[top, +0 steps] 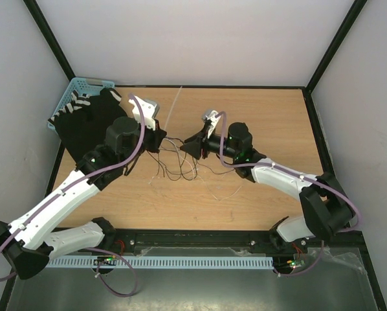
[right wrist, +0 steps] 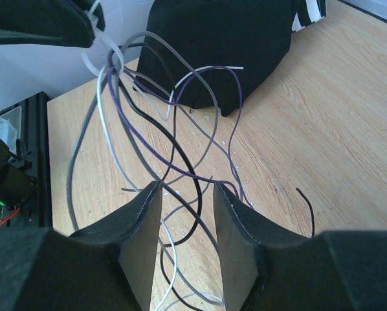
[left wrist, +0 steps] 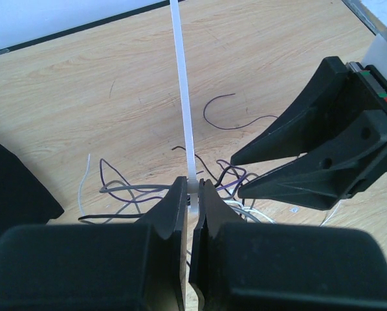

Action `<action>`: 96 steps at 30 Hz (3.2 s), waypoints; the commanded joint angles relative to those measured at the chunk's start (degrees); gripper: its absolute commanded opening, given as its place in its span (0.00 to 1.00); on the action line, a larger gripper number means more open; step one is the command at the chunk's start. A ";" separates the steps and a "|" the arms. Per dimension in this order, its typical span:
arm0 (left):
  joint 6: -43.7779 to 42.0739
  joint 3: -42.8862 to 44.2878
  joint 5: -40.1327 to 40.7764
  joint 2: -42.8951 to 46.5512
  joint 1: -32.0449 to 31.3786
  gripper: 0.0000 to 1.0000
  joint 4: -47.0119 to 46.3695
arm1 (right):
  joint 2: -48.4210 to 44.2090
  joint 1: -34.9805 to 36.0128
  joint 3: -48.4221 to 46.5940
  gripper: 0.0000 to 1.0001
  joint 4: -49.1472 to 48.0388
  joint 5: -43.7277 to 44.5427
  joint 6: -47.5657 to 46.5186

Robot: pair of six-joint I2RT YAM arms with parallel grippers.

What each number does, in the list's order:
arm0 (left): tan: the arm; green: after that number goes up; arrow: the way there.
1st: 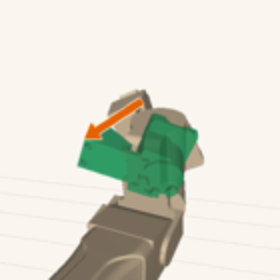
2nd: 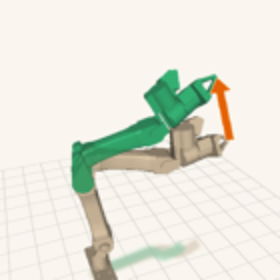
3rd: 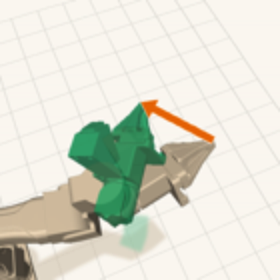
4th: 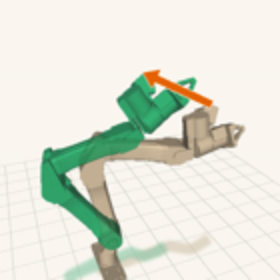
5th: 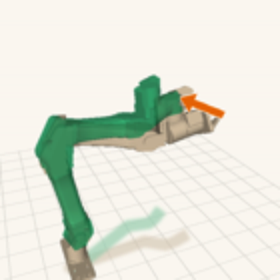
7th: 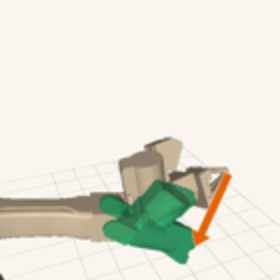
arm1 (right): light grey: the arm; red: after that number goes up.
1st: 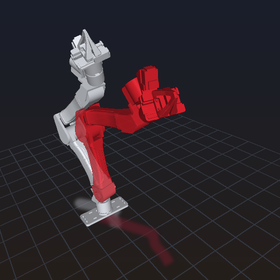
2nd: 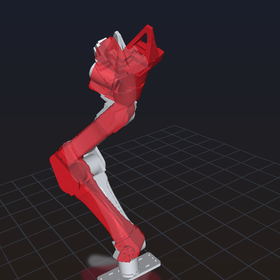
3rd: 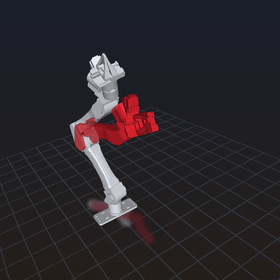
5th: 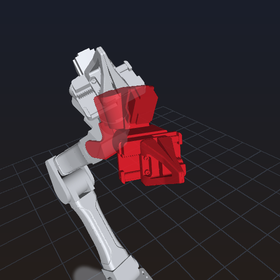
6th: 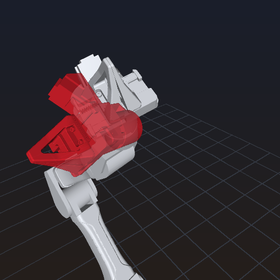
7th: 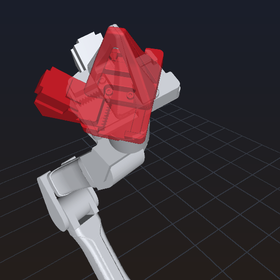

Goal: Zip-tie the wires
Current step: Adjust the cable at the center of the board.

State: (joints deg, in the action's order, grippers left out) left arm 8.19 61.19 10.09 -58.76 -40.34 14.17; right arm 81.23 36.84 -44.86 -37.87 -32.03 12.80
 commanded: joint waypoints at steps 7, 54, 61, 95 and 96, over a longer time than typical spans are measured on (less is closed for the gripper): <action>-0.05 -0.02 0.20 1.99 -0.27 0.00 -0.75 | 2.97 0.33 -2.96 0.40 -2.45 1.93 -0.02; -1.55 -0.28 2.51 1.99 -0.27 0.00 -0.86 | -7.43 0.34 4.07 0.49 8.23 2.10 3.48; -1.29 -0.19 2.36 1.73 -0.22 0.00 -0.82 | -4.37 0.55 4.34 0.50 5.26 0.61 6.19; -0.15 -0.57 0.27 1.88 -0.27 0.00 -1.12 | 5.67 2.13 2.43 0.19 -7.24 5.12 12.59; -0.28 -0.55 0.50 1.90 -0.27 0.00 -1.08 | 5.35 2.10 2.76 0.15 -7.11 5.15 12.41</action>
State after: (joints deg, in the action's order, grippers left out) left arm 7.94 61.01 10.48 -57.74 -40.34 14.59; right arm 87.00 38.65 -41.60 -42.15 -27.49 25.56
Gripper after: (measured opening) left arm 0.059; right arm 0.208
